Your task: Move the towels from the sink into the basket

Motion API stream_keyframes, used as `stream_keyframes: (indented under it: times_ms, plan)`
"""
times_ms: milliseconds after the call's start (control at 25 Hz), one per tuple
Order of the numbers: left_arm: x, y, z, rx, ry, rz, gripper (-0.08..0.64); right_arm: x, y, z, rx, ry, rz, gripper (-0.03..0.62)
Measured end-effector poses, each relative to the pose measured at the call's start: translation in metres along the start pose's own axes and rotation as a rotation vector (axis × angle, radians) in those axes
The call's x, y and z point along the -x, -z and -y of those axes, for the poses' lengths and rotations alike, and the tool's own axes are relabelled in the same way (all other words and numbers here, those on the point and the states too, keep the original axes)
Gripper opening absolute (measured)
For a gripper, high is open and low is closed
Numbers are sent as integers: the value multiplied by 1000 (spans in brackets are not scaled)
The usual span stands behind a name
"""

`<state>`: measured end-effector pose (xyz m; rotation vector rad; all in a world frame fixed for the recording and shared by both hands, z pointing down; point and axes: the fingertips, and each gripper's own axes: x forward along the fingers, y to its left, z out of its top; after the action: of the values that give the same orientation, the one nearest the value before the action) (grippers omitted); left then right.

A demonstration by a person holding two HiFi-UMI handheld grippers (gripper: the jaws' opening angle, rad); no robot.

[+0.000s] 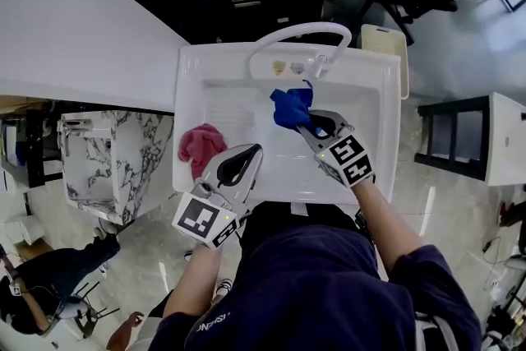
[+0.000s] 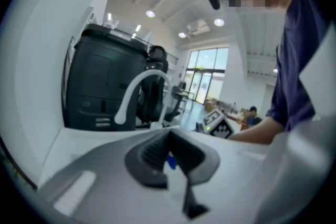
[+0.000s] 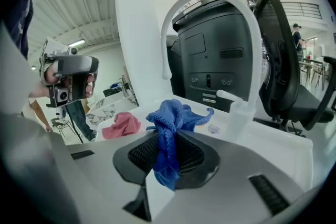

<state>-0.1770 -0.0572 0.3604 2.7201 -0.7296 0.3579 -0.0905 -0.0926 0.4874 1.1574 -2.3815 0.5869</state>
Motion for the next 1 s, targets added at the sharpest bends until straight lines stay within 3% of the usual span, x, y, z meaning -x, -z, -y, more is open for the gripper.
stream_keyframes:
  times_ms: [120, 320, 720, 1000]
  plan:
    - [-13, -6, 20, -19, 13, 1, 3, 25, 7, 10, -19, 11, 16, 71]
    - [-31, -12, 54, -41, 17, 0, 3, 68, 13, 32, -132, 1, 82, 71]
    - [-49, -19, 110, -69, -4, 12, 3, 140, 17, 57, -110, 21, 147, 71]
    - [-59, -22, 131, -88, 39, 20, 3, 172, 13, 62, -112, 57, 186, 69]
